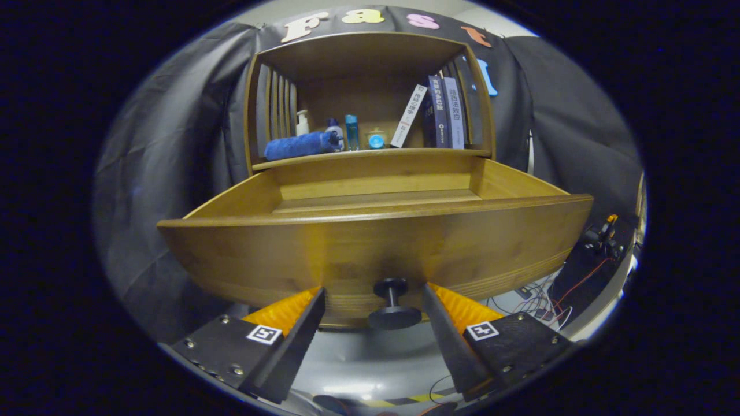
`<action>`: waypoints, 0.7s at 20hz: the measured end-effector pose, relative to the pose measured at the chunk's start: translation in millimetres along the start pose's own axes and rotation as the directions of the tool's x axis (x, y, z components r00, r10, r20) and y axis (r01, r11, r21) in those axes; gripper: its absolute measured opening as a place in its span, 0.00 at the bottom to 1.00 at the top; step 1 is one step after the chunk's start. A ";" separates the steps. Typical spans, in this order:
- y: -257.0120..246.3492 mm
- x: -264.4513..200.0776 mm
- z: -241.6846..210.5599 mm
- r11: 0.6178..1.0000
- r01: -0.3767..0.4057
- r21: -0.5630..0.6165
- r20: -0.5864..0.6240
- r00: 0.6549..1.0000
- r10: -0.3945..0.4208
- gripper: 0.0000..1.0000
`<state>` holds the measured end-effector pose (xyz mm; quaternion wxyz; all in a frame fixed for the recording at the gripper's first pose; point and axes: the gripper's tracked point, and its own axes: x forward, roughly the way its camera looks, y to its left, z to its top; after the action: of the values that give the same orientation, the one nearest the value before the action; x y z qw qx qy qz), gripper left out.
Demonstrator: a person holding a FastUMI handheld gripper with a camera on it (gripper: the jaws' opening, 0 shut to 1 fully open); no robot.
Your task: Pull open the drawer, take out the items inside it, and place them on the countertop above the cabinet.
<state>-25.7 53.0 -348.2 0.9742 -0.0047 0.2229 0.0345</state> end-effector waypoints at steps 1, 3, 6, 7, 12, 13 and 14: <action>-0.2 0.3 0.6 1.000 -0.003 0.001 0.001 1.000 0.003 1.00; -0.3 0.2 0.8 1.000 -0.004 -0.004 0.009 1.000 0.004 1.00; -0.3 1.2 1.4 1.000 -0.004 0.011 0.019 1.000 0.004 1.00; -0.1 1.1 1.8 1.000 -0.004 0.006 0.024 1.000 0.004 1.00; -0.4 5.1 5.6 1.000 -0.006 0.000 0.040 0.999 0.006 1.00; -0.3 6.5 6.7 1.000 -0.007 0.001 0.042 0.999 0.007 1.00; -0.1 7.5 7.7 1.000 -0.008 0.004 0.045 0.999 0.007 1.00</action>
<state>-15.7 53.5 -344.5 0.9789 -0.0011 0.2009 0.0378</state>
